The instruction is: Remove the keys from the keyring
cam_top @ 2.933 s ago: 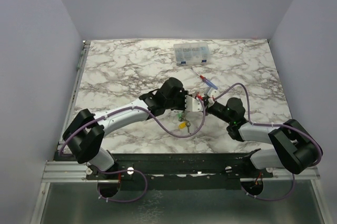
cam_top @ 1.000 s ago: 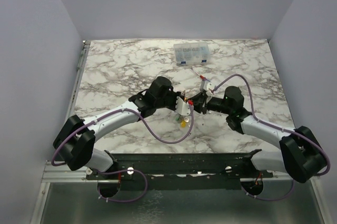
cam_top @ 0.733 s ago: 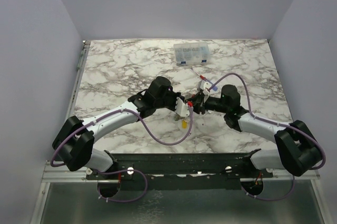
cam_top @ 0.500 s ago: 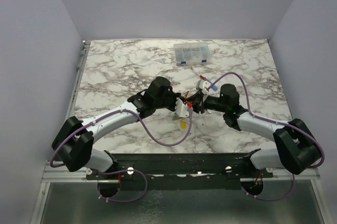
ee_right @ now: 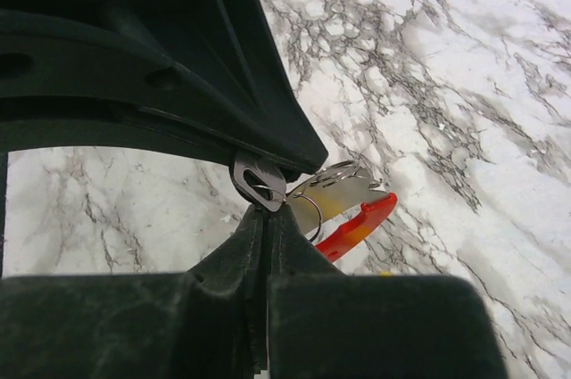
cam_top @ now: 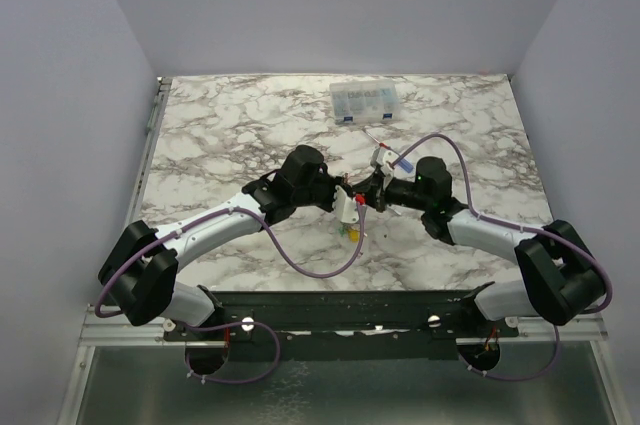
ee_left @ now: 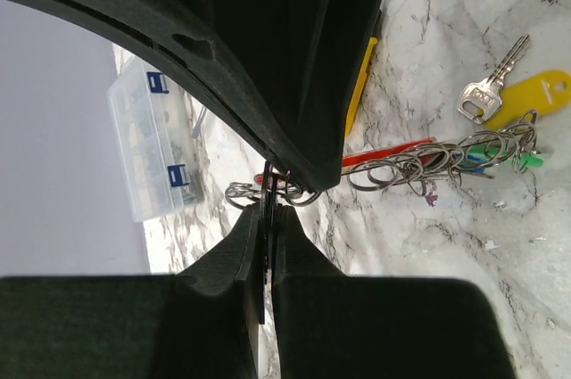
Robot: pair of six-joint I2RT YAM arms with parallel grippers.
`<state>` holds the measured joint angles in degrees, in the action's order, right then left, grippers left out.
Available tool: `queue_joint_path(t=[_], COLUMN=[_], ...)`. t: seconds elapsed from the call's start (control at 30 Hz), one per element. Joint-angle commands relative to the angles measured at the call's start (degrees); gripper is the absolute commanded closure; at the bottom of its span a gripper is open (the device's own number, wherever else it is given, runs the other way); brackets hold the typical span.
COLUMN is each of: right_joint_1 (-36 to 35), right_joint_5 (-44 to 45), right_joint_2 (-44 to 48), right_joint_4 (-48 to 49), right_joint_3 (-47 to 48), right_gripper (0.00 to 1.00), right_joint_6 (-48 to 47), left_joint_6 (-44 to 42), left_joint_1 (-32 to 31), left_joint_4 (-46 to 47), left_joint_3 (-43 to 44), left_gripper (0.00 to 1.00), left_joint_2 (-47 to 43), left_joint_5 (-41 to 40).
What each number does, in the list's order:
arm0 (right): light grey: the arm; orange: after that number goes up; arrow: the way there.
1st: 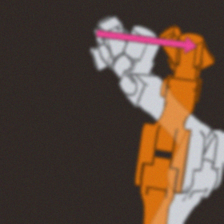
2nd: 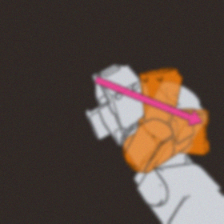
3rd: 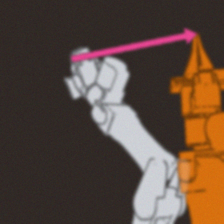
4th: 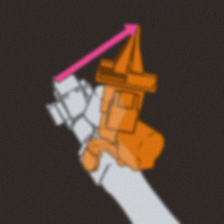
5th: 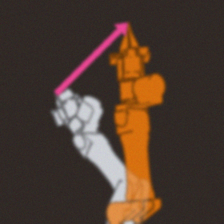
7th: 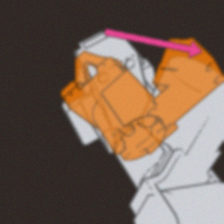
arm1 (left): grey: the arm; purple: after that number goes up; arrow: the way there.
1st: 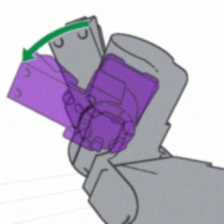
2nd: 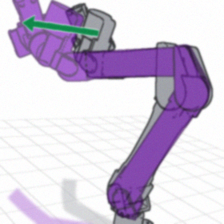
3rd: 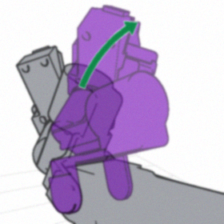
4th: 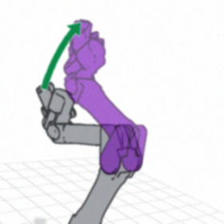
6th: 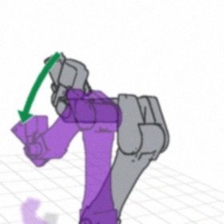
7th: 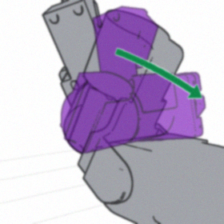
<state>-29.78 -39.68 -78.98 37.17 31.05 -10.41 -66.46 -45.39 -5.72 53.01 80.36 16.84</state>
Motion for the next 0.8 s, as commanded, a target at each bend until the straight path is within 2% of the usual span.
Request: queue_joint_path(t=[0.0,0.2,0.77], right_joint_1=[0.2,0.2,0.2], right_joint_5=[5.8,12.3,19.1], right_joint_2=[0.3,2.0,4.7], right_joint_4=[1.8,5.4,10.2], right_joint_3=[-0.5,-2.9,-7.3], right_gripper=[0.99,0.99,0.99], right_joint_6=[1.2,3.8,6.4], left_joint_6=[2.3,5.6,13.9], left_joint_1=[-0.1,0.2,2.3], left_joint_4=[1.5,1.5,1.6], left_joint_3=[1.2,0.1,-4.5], left_gripper=[1.00,1.00,1.00], left_joint_2=[-1.2,-1.9,-1.5], left_joint_5=[-0.1,-3.8,-6.4])
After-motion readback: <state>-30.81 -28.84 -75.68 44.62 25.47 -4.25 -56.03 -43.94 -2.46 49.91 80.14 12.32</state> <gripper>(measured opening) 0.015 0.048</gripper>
